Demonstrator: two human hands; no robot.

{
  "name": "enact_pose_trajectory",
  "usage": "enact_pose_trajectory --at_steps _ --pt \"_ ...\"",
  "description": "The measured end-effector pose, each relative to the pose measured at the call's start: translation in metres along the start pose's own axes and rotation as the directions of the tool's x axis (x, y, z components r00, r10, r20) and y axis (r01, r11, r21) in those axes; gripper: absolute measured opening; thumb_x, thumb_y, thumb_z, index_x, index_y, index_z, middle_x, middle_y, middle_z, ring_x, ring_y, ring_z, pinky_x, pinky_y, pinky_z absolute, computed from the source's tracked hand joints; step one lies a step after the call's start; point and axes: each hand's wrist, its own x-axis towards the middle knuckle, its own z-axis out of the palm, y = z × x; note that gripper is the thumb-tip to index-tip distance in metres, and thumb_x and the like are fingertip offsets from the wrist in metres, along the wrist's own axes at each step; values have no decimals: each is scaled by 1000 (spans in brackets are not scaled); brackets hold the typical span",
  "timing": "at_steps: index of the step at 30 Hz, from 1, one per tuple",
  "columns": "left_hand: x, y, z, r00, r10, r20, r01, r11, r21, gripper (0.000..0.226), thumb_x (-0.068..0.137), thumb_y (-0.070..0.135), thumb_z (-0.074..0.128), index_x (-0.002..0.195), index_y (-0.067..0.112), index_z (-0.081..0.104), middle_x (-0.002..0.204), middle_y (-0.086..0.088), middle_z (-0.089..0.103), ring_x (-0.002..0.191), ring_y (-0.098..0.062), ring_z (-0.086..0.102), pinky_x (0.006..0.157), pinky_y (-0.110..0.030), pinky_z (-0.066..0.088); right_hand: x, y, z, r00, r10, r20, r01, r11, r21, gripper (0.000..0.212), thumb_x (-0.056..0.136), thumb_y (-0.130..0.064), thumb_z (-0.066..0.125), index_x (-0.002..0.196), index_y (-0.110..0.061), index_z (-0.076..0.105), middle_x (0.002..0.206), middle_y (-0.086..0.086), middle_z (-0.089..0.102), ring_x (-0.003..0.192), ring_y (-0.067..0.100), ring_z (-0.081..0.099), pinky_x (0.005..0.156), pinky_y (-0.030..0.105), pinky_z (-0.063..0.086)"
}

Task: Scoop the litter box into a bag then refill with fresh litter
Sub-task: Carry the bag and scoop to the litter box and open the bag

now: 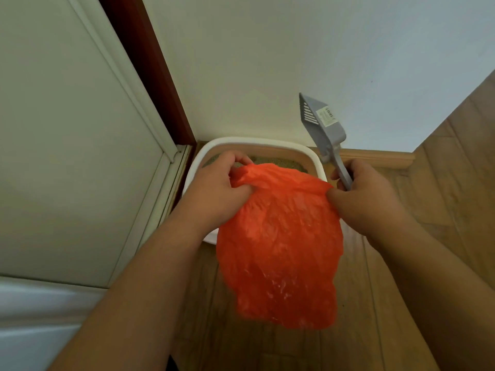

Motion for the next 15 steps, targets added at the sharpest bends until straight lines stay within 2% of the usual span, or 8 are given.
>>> enact_pose_trajectory --at_steps 3,5,7,8,10,11,13,15 --pt "-3 4 1 1000 -7 20 7 1000 23 33 89 38 73 118 43 57 106 19 62 91 1 61 64 -18 44 -5 -3 -2 1000 -25 1 25 995 -98 21 88 -19 66 107 -24 57 90 -4 61 80 18 63 73 45 59" --pt "-6 8 3 998 14 53 -15 1000 14 38 87 32 76 118 42 56 105 19 62 92 1 61 65 -17 45 -10 -7 -1 998 -53 38 53 998 -17 20 88 -20 65 106 -23 57 92 -4 62 78 15 61 66 39 57" --pt "-10 12 6 992 38 119 -38 999 -3 47 85 28 78 121 43 54 109 20 60 93 1 61 67 -15 49 -18 -14 2 992 -81 101 64 985 162 17 89 -23 68 103 -26 59 88 -4 65 73 8 62 58 28 52" --pt "-11 14 9 987 54 149 -52 998 -20 50 84 28 80 124 44 54 112 20 60 95 1 62 71 -17 53 -21 -18 5 985 -98 142 62 969 238 17 88 -25 71 102 -29 61 90 -4 68 77 5 65 61 25 55" --pt "-12 16 13 979 87 184 -77 995 -56 54 83 30 81 126 45 54 115 20 60 96 1 62 78 -23 57 -23 -23 10 971 -116 209 44 946 323 21 86 -28 77 101 -32 62 100 -5 73 92 10 70 77 32 61" --pt "-13 16 14 976 101 195 -89 994 -70 54 83 31 81 126 47 54 114 21 61 95 3 62 78 -21 56 -23 -24 12 968 -115 223 35 942 334 22 85 -28 79 98 -31 61 99 -4 73 93 15 71 80 38 62" --pt "-14 17 17 968 135 214 -117 989 -91 53 85 28 79 127 49 54 112 21 62 94 8 62 76 -19 55 -23 -25 13 973 -114 202 50 954 297 22 85 -27 79 96 -25 61 92 3 71 86 21 71 79 46 62" --pt "-14 14 17 962 164 217 -140 983 -121 50 90 23 75 127 51 57 113 22 64 94 7 64 79 -24 60 -21 -23 11 980 -114 165 70 965 252 19 86 -25 77 91 -22 59 85 8 64 76 23 63 73 48 61"
